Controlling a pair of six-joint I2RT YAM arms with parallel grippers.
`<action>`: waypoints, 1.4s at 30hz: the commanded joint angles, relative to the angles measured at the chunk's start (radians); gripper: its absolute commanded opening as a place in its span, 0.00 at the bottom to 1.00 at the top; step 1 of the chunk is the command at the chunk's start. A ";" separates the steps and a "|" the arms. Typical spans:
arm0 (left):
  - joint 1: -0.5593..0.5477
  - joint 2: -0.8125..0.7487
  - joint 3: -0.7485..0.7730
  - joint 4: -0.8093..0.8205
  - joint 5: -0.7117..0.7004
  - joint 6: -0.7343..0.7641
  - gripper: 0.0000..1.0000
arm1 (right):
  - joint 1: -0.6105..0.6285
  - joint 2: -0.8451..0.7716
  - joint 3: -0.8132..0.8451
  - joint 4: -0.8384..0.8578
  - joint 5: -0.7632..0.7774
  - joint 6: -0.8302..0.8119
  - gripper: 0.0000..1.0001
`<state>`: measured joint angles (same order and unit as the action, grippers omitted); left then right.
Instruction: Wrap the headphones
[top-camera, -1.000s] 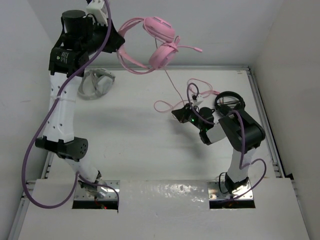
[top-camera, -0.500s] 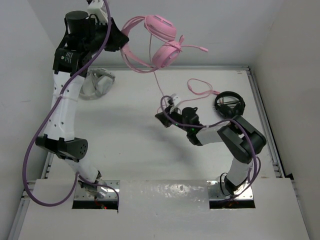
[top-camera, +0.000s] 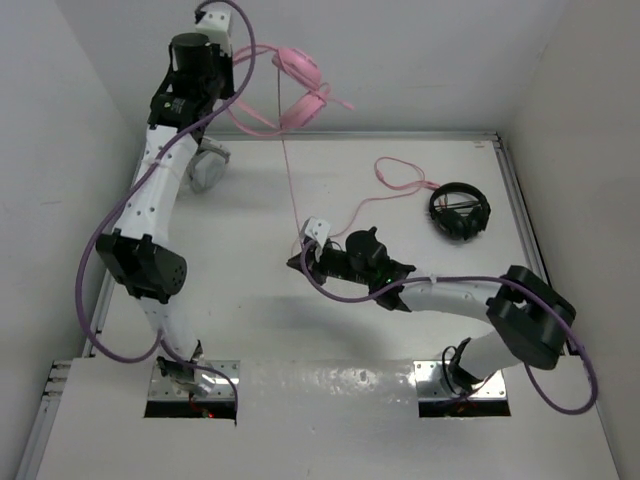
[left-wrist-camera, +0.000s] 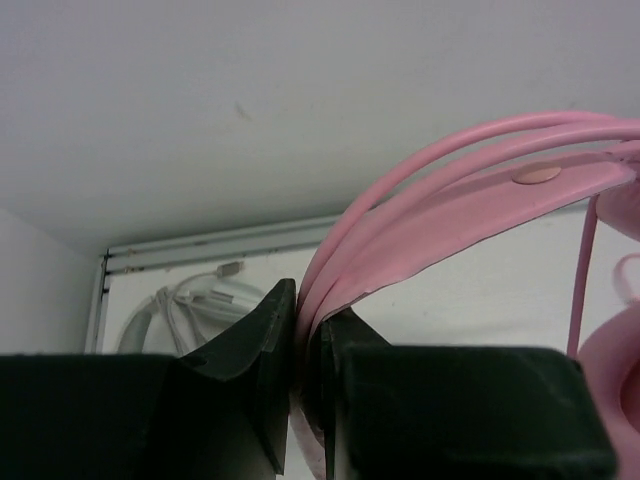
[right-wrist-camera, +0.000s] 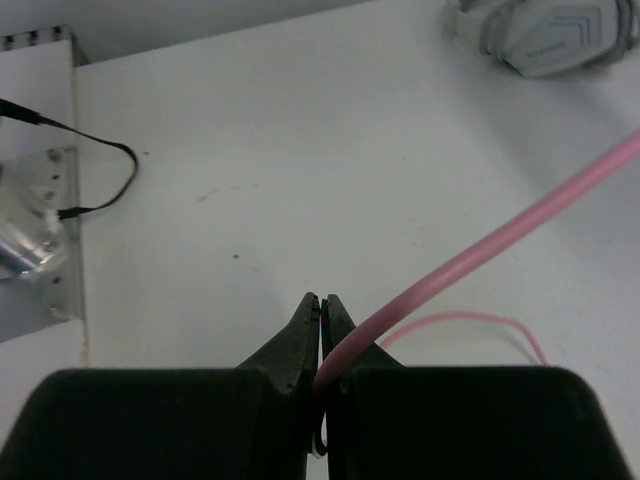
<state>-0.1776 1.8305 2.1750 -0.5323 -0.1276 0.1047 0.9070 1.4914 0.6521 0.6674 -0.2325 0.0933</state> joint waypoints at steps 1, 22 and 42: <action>0.003 0.036 0.003 0.213 -0.104 0.071 0.00 | 0.040 -0.107 0.066 -0.171 -0.021 -0.075 0.00; -0.450 -0.321 -0.788 0.160 -0.313 0.767 0.00 | -0.330 -0.186 0.619 -0.784 0.698 -0.359 0.00; -0.496 -0.336 -0.401 -0.284 0.259 0.325 0.00 | -0.622 0.122 0.765 -0.694 -0.126 -0.050 0.08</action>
<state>-0.6594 1.5398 1.6432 -0.7547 -0.0444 0.5144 0.3244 1.5909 1.4078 -0.1562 -0.2092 0.0055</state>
